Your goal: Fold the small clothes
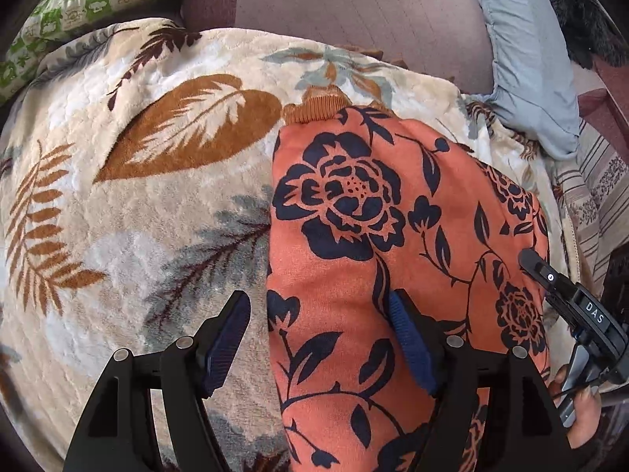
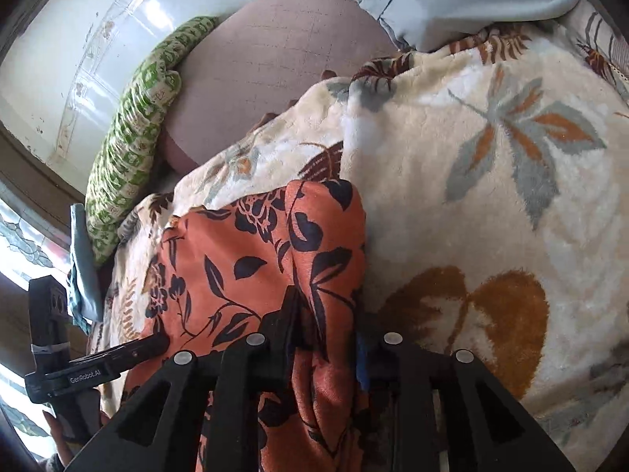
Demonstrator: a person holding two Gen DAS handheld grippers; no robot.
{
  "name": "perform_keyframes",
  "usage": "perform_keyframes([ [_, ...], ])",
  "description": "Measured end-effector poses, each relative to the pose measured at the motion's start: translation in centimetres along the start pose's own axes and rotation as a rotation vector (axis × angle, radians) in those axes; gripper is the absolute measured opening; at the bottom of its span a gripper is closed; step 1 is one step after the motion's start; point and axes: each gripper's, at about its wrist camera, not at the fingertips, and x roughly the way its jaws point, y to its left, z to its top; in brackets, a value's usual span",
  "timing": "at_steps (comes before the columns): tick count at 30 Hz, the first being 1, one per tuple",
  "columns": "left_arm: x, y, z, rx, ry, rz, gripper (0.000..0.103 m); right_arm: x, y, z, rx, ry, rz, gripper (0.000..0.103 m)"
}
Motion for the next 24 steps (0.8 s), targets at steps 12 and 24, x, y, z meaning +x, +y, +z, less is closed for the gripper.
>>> perform_keyframes([
  [12, 1.6, 4.7, -1.6, -0.161, 0.165, -0.351, 0.076, 0.7, -3.4, -3.7, 0.124, 0.134, 0.177, 0.061],
  [24, 3.4, 7.8, -1.3, -0.294, 0.145, -0.597, 0.07, 1.1, 1.7, -3.9, 0.019, 0.147, 0.182, 0.038],
])
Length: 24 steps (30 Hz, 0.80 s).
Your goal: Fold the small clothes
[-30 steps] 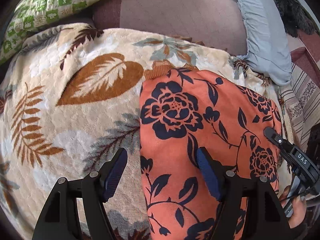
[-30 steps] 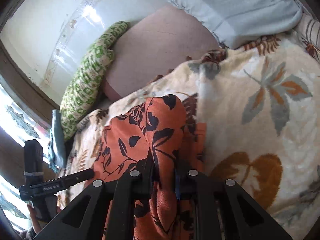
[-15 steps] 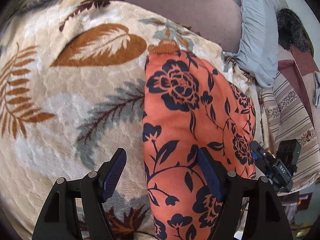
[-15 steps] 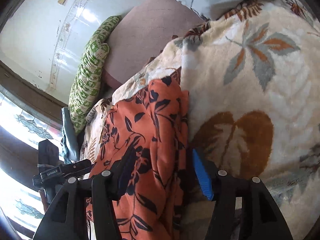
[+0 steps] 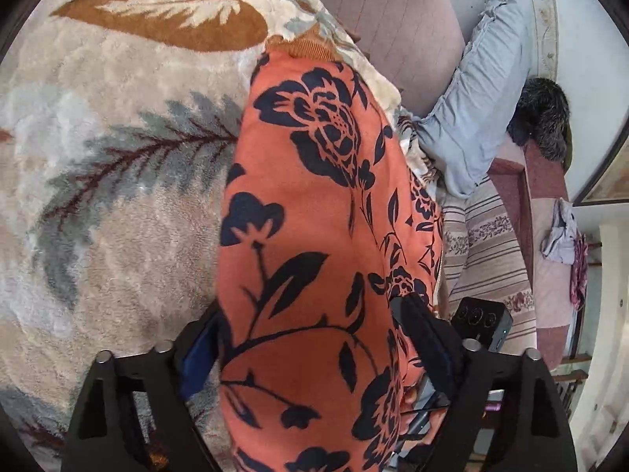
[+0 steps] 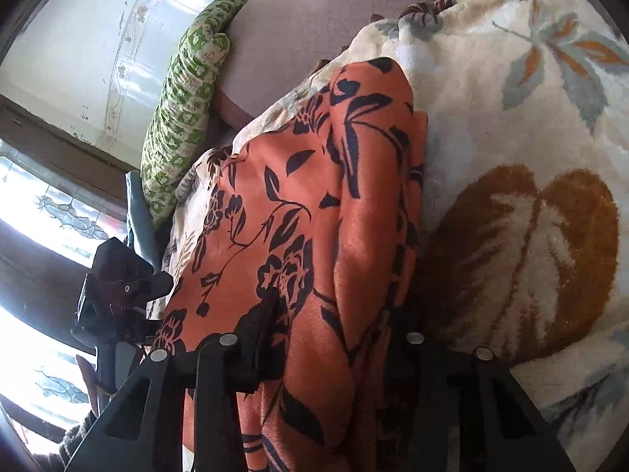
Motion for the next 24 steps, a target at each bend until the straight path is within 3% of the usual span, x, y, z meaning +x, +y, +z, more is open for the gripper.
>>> perform_keyframes([
  [1, -1.1, 0.1, -0.4, 0.013, -0.012, -0.004, 0.063, -0.3, 0.7, -0.2, 0.008, -0.011, 0.01, 0.037],
  [7, -10.2, 0.0, -2.5, 0.107, -0.163, 0.037, 0.065, 0.0, 8.6, -1.7, -0.095, -0.015, 0.125, 0.036],
  [10, -13.5, 1.2, -3.9, 0.14, -0.213, 0.1, 0.066, 2.4, 11.2, -3.1, -0.128, 0.017, 0.151, 0.036],
  [12, -14.8, 2.7, -4.9, 0.157, -0.224, 0.185, 0.066, 4.5, 12.0, -4.1, -0.134, 0.045, 0.138, 0.036],
  [15, -14.4, 4.8, -5.9, 0.194, -0.199, 0.356, 0.066, 7.7, 12.2, -5.5, -0.131, 0.086, 0.063, 0.04],
  [17, -13.1, 6.0, -6.3, 0.217, -0.167, 0.422, 0.068, 8.3, 11.4, -5.9, -0.117, 0.081, 0.039, 0.046],
  [18, -12.7, 6.2, -6.5, 0.216, -0.161, 0.42, 0.07, 8.2, 10.8, -5.9, -0.104, 0.072, 0.019, 0.048],
  [20, -11.8, 6.7, -6.5, 0.205, -0.159, 0.409, 0.077, 7.7, 9.6, -5.7, -0.114, 0.06, -0.033, 0.064],
  [22, -11.3, 7.5, -6.2, 0.193, -0.161, 0.41, 0.083, 6.5, 8.1, -5.4, -0.116, 0.043, -0.083, 0.072],
  [24, -11.3, 7.7, -6.3, 0.176, -0.154, 0.392, 0.083, 4.5, 6.2, -5.2, -0.074, 0.036, -0.102, 0.074],
])
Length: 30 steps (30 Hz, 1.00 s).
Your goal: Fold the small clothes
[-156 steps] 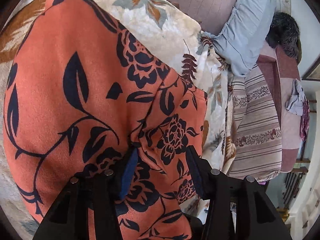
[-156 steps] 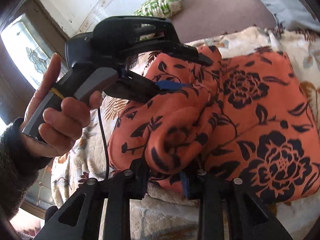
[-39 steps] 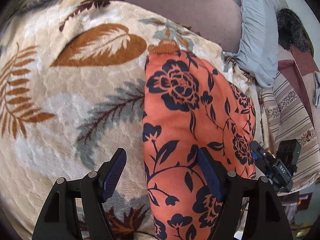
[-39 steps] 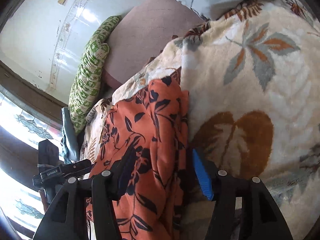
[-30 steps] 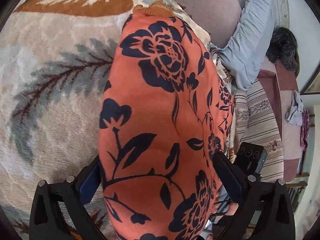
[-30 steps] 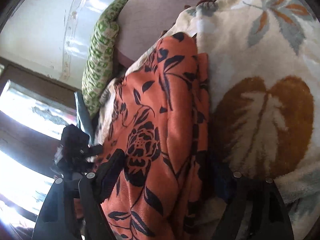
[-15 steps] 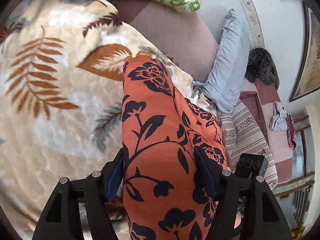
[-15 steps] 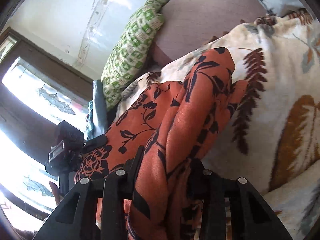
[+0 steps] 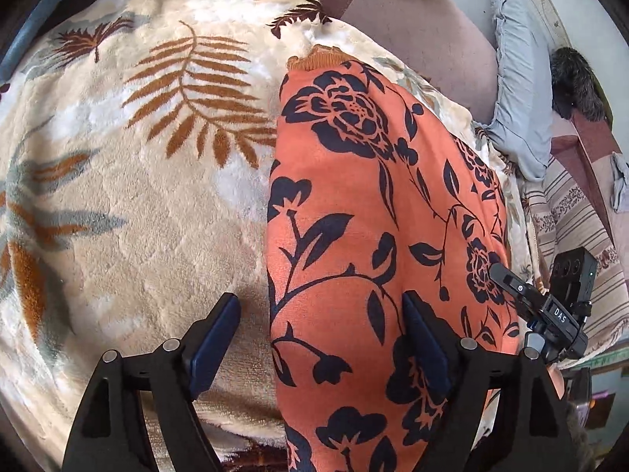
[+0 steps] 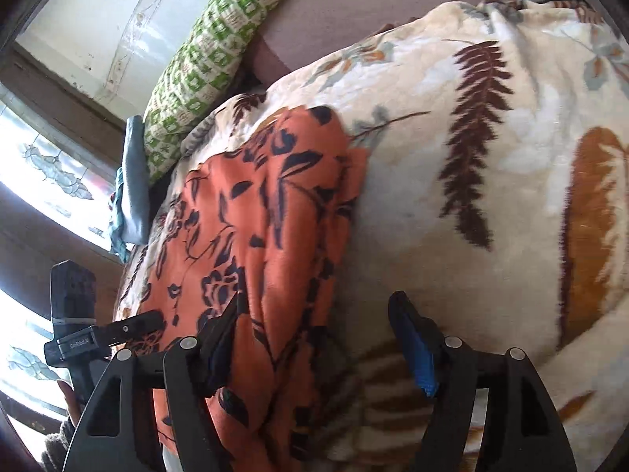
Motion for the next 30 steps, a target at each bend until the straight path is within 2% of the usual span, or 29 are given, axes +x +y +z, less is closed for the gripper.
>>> perform_keyframes([
  [3, -1.8, -0.9, -0.5, 0.057, -0.035, 0.07, 0.081, -3.4, -0.1, -0.1, -0.01, -0.021, -0.084, 0.077],
  [5, -3.7, -3.0, -1.6, 0.134, -0.09, 0.197, 0.082, -5.6, 1.8, -0.7, -0.075, -0.025, -0.183, 0.078],
  [6, -4.5, -3.9, -2.4, 0.175, -0.12, 0.259, 0.082, -6.7, 2.9, -1.1, -0.109, -0.028, -0.246, 0.081],
  [8, -6.0, -5.6, -4.4, 0.242, -0.184, 0.341, 0.082, -8.1, 5.2, -2.4, -0.152, -0.024, -0.366, 0.098],
  [10, -7.2, -7.1, -6.6, 0.275, -0.246, 0.397, 0.082, -8.6, 6.7, -4.1, -0.186, 0.054, -0.436, 0.103],
  [11, -7.6, -7.7, -7.8, 0.287, -0.263, 0.402, 0.082, -8.9, 7.1, -5.1, -0.199, 0.071, -0.459, 0.103],
  [16, -8.8, -9.1, -13.8, 0.356, -0.24, 0.412, 0.082, -12.4, 9.6, -10.0, -0.308, -0.065, -0.561, 0.103],
  [18, -10.3, -9.9, -15.8, 0.372, -0.233, 0.423, 0.081, -13.1, 10.7, -11.6, -0.375, -0.094, -0.624, 0.103],
  [19, -12.5, -10.6, -17.4, 0.374, -0.245, 0.422, 0.08, -13.4, 11.3, -12.2, -0.409, -0.108, -0.664, 0.103],
  [20, -13.2, -10.8, -18.1, 0.373, -0.26, 0.423, 0.08, -13.8, 11.7, -12.8, -0.434, -0.123, -0.683, 0.103],
  [24, -14.7, -11.2, -19.8, 0.358, -0.281, 0.438, 0.08, -15.3, 12.6, -14.5, -0.476, -0.164, -0.672, 0.103],
  [28, -15.4, -12.0, -20.9, 0.391, -0.315, 0.481, 0.08, -16.1, 13.3, -15.5, -0.499, -0.204, -0.665, 0.103],
  [30, -15.8, -12.6, -21.5, 0.406, -0.324, 0.469, 0.08, -16.5, 13.4, -15.7, -0.491, -0.215, -0.641, 0.103],
])
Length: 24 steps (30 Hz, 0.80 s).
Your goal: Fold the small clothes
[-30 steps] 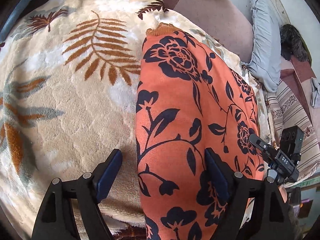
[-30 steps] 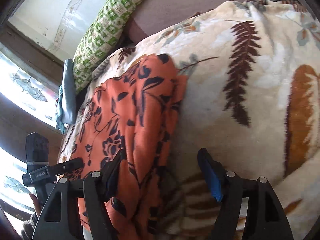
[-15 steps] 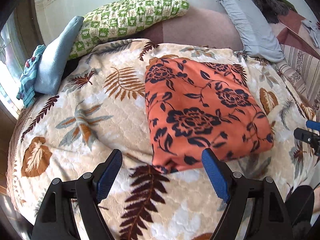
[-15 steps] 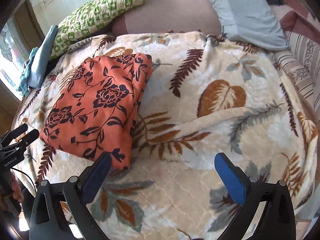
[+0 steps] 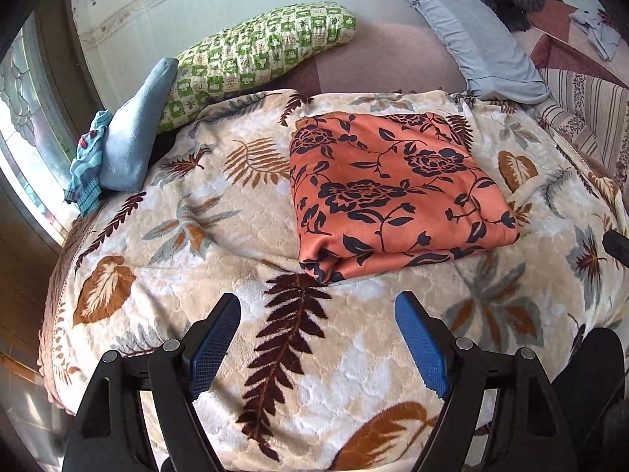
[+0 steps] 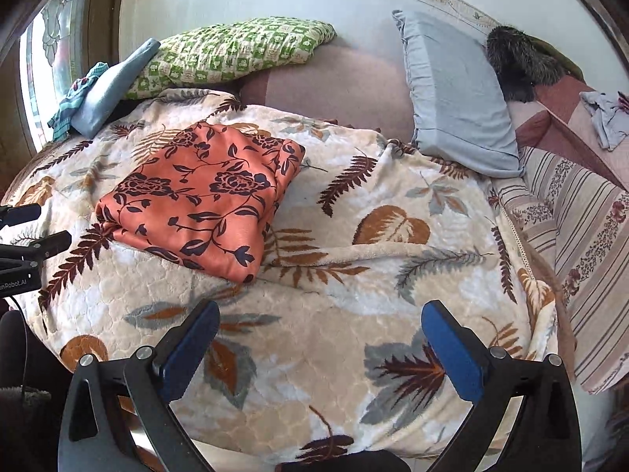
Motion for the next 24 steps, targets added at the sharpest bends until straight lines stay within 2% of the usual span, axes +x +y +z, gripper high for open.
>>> perform_keyframes([
  [4, -1.0, -0.6, -0.2, 0.019, -0.002, -0.042, 0.08, -0.5, 0.0, -0.1, -0.004, -0.015, 0.006, 0.103],
  [8, -1.4, -0.4, -0.2, 0.007, 0.029, -0.136, 0.08, -0.9, -0.3, -0.1, 0.009, -0.024, 0.0, 0.103],
  [13, -1.4, 0.5, 0.3, -0.015, 0.063, -0.195, 0.08, -0.9, -1.0, -0.2, 0.033, -0.024, -0.005, 0.103],
  [24, -2.3, -0.4, 0.7, 0.029, 0.044, -0.222, 0.08, -0.3, -1.3, -0.3, 0.052, 0.001, -0.009, 0.103],
])
